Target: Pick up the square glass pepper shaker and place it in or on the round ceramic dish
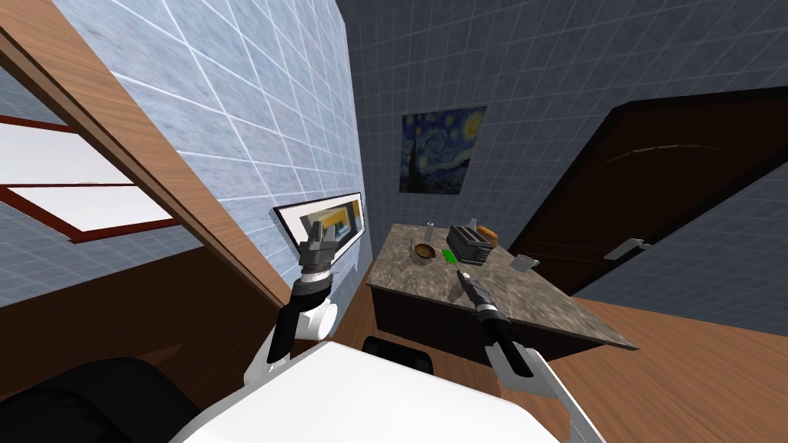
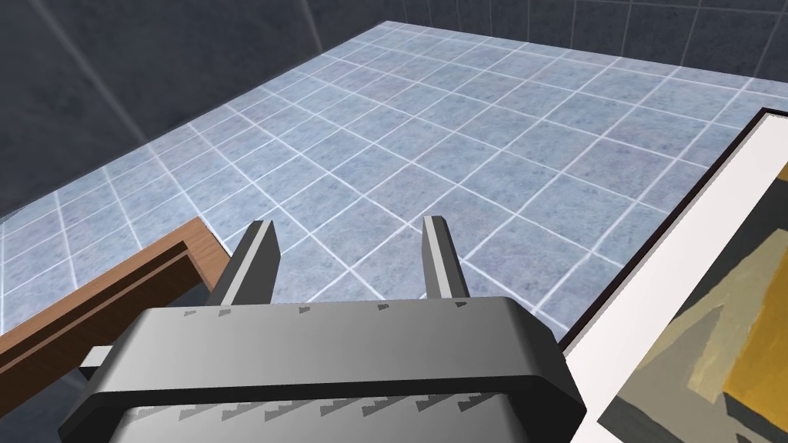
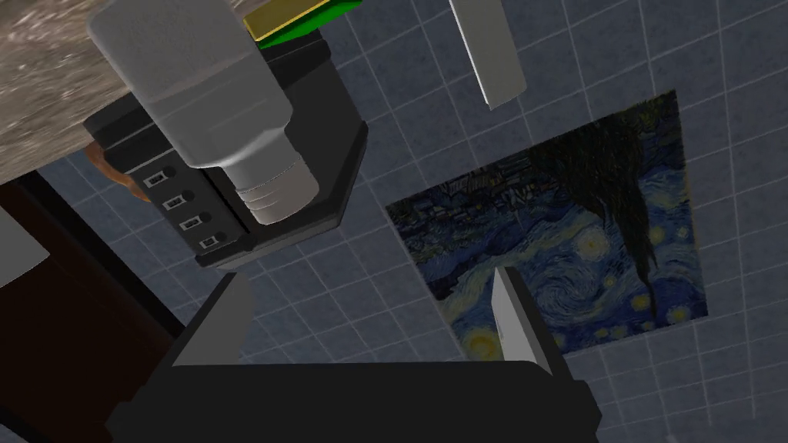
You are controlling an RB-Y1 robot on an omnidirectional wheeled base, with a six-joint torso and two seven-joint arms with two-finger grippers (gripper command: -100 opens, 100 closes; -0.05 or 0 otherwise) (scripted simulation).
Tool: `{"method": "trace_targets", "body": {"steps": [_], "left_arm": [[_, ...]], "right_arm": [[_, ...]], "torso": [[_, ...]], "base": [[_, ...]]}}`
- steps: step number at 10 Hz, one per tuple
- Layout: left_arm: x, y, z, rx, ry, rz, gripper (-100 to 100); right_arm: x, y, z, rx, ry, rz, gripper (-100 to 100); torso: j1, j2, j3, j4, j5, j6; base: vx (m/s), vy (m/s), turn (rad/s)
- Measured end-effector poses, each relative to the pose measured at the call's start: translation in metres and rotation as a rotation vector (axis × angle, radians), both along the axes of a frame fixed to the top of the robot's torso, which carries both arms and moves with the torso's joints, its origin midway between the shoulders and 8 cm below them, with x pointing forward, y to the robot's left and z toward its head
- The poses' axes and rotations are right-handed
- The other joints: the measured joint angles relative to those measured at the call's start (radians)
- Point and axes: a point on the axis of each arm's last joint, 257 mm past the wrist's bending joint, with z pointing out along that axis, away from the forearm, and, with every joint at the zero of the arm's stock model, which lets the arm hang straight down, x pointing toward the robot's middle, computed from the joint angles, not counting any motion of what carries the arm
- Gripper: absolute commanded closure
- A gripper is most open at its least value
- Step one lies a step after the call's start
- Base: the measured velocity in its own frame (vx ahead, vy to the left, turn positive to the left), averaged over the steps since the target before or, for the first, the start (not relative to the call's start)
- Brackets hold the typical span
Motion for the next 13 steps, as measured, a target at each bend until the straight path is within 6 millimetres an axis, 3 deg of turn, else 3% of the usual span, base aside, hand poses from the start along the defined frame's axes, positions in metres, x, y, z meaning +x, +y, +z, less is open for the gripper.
{"method": "trace_targets", "body": {"steps": [7,13], "left_arm": [[0.0,0.0,0.0,0.0,0.0,0.0,0],[0.0,0.0,0.0,0.0,0.0,0.0,0]], "right_arm": [[0.0,-0.066,-0.046,-0.273,0.185,-0.071,-100],[0.0,-0.137,-0.059,-0.517,0.32,-0.14,-100]], "torso": [[0.001,-0.001,-0.001,0.0,0.0,0.0],[0.003,-0.002,-0.001,0.0,0.001,0.0]], "base": [[0.017,0.087,-0.015],[0.031,0.106,-0.024]]}}
